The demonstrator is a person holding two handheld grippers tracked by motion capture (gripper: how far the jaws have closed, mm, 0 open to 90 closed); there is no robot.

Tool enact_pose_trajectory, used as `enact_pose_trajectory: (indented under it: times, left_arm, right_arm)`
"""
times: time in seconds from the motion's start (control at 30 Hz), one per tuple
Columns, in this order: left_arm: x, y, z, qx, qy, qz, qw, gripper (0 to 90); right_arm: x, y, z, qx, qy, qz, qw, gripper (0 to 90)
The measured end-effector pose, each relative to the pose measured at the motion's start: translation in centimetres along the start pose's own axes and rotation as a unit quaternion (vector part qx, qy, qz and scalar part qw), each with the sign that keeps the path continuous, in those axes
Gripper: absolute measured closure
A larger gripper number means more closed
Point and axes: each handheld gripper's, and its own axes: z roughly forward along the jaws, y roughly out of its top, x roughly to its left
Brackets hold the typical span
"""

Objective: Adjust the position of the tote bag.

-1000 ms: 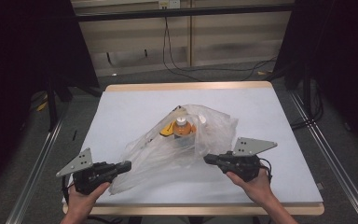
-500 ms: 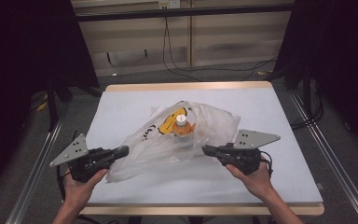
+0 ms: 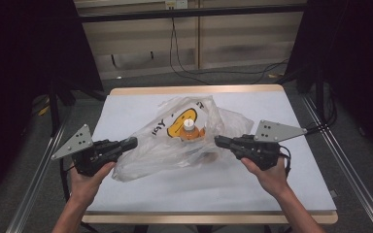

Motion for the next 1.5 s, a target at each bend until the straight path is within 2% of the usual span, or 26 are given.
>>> enact_pose_trajectory:
  times: [0.17, 0.23, 0.37, 0.4, 0.43, 0.5, 0.53, 0.7, 0.9, 0.97, 1.13, 1.27, 1.5]
  left_arm:
    - [0.7, 0.3, 0.3, -0.001, 0.012, 0.001, 0.9999, 89.2]
    - [1.1, 0.3, 0.3, -0.003, 0.016, -0.006, 0.9998, 89.2]
    - [2.1, 0.6, 0.2, -0.008, 0.025, -0.010, 0.9996, 89.4]
    - [2.2, 0.7, 0.2, -0.008, 0.033, -0.012, 0.9994, 89.3]
    - [2.4, 0.7, 0.3, -0.014, 0.029, -0.015, 0.9994, 89.3]
    - [2.7, 0.9, 0.3, -0.008, 0.032, -0.010, 0.9994, 89.3]
    - [2.9, 1.0, 0.3, -0.013, 0.030, -0.007, 0.9994, 89.3]
    - [3.6, 1.5, 0.3, -0.016, 0.038, -0.012, 0.9991, 89.3]
    - [4.6, 1.7, 0.5, -0.017, 0.046, -0.024, 0.9985, 89.3]
    - [4.9, 1.8, 0.6, -0.017, 0.043, -0.022, 0.9987, 89.3]
    - [5.3, 2.1, 0.6, -0.014, 0.048, -0.022, 0.9985, 89.3]
    - [5.6, 2.3, 0.7, -0.015, 0.052, -0.024, 0.9983, 89.3]
    - [6.5, 2.3, 0.7, -0.022, 0.057, -0.036, 0.9975, 89.3]
  right_arm:
    - [-0.6, 1.1, -0.8, -0.015, -0.014, -0.003, 0.9998, 90.0]
    - [-0.9, 1.5, -1.2, -0.023, -0.020, -0.003, 0.9995, 90.0]
    - [-1.4, 2.3, -1.9, -0.048, -0.026, 0.000, 0.9985, 90.0]
    - [-1.5, 2.5, -2.1, -0.053, -0.029, 0.000, 0.9982, 90.0]
    - [-1.8, 2.8, -2.4, -0.060, -0.034, 0.000, 0.9976, 90.0]
    - [-2.0, 2.9, -2.6, -0.066, -0.036, 0.000, 0.9972, 90.0]
    - [-2.2, 3.1, -2.7, -0.070, -0.039, 0.000, 0.9968, 90.0]
    - [-3.1, 4.0, -3.7, -0.088, -0.055, -0.001, 0.9947, 90.0]
    - [-4.2, 5.0, -4.6, -0.106, -0.076, 0.002, 0.9914, 90.0]
    - [-4.5, 5.2, -4.9, -0.109, -0.090, 0.003, 0.9900, 90.0]
    - [-5.2, 5.9, -5.6, -0.124, -0.103, 0.007, 0.9869, 90.0]
    - [-5.5, 6.7, -6.5, -0.141, -0.116, 0.008, 0.9832, 90.0]
    - [-6.0, 7.9, -8.4, -0.154, -0.152, 0.007, 0.9762, 90.0]
